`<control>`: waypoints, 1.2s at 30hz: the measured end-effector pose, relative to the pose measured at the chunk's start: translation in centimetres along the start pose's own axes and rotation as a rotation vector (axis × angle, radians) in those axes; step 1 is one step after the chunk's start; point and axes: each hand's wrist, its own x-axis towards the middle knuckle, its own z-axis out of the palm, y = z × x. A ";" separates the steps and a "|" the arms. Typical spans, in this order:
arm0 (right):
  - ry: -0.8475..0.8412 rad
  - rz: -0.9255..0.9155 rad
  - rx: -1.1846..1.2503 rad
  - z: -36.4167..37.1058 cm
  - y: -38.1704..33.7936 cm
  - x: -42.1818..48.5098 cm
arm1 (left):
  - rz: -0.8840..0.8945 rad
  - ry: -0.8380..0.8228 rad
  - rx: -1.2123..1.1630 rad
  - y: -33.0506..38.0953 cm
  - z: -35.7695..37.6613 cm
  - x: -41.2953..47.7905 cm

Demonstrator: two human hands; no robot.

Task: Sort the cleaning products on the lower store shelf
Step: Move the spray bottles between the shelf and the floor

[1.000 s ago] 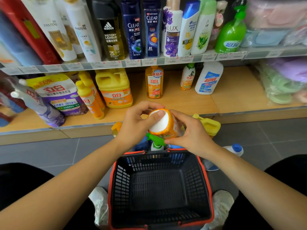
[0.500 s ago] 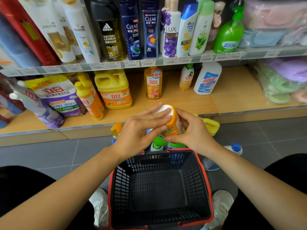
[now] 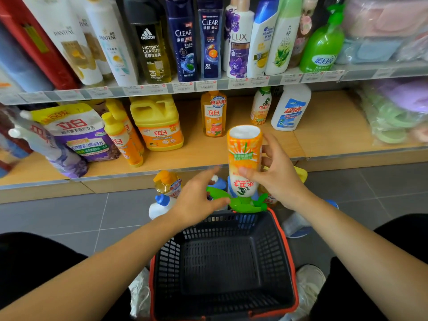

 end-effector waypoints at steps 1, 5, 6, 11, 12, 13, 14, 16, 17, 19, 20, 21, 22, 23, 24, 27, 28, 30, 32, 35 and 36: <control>0.017 0.000 0.060 -0.1 0.0 0.1 | -0.069 -0.108 -0.002 -0.5 0.5 0.1; 0.091 -0.014 0.344 0.0 -0.2 0.6 | -0.180 -0.265 -0.143 -1.2 1.9 0.6; 0.100 -0.011 0.374 -0.1 -0.4 0.8 | -0.181 -0.248 -0.218 -1.1 2.0 0.8; 0.205 0.099 0.338 -2.7 -0.1 2.1 | -0.207 -0.062 -0.346 -1.2 0.7 1.4; 0.228 0.147 0.338 -3.3 0.3 2.3 | -0.222 -0.007 -0.387 -1.3 0.4 1.6; 0.245 0.208 0.347 -3.8 0.7 2.4 | -0.227 0.046 -0.448 -1.3 -0.1 1.9; 0.255 0.273 0.364 -4.1 1.2 2.5 | -0.221 0.094 -0.506 -1.3 -0.6 2.2; 0.256 0.389 0.378 -4.3 2.4 2.8 | -0.195 0.163 -0.580 -1.2 -2.0 3.0; 0.237 0.440 0.361 -4.1 3.0 2.9 | -0.164 0.187 -0.588 -1.0 -2.7 3.4; 0.169 0.521 0.253 -3.5 3.8 3.4 | -0.086 0.241 -0.549 -0.4 -4.1 4.1; 0.125 0.539 0.154 -3.1 4.3 3.7 | -0.051 0.276 -0.514 -0.2 -4.8 4.4; 0.077 0.510 -0.011 -2.7 4.9 3.9 | -0.020 0.312 -0.466 -0.1 -5.4 4.7; 0.025 0.433 -0.230 -2.4 5.6 4.2 | 0.010 0.345 -0.401 -0.1 -5.9 4.9; -0.044 0.347 -0.445 -2.0 6.2 4.4 | 0.030 0.374 -0.324 -0.2 -6.4 5.0; -0.120 0.275 -0.612 -1.6 6.8 4.7 | 0.043 0.393 -0.244 -0.3 -6.7 5.0; -0.295 0.215 -0.838 -0.4 8.5 5.4 | 0.044 0.418 -0.073 -0.9 -7.5 4.8; -0.319 0.220 -0.859 0.0 9.2 5.5 | 0.040 0.427 -0.039 -1.2 -7.7 4.9; -0.327 0.211 -0.875 0.6 10.3 5.5 | 0.031 0.435 0.007 -1.9 -8.3 5.0; -0.318 0.186 -0.894 0.8 10.9 5.7 | 0.020 0.439 0.057 -2.8 -8.7 5.2; -0.322 0.180 -0.911 0.6 10.9 6.5 | 0.011 0.414 0.127 -4.1 -8.9 5.8; -0.330 0.184 -0.918 0.6 10.9 6.8 | 0.009 0.401 0.165 -4.5 -8.6 6.1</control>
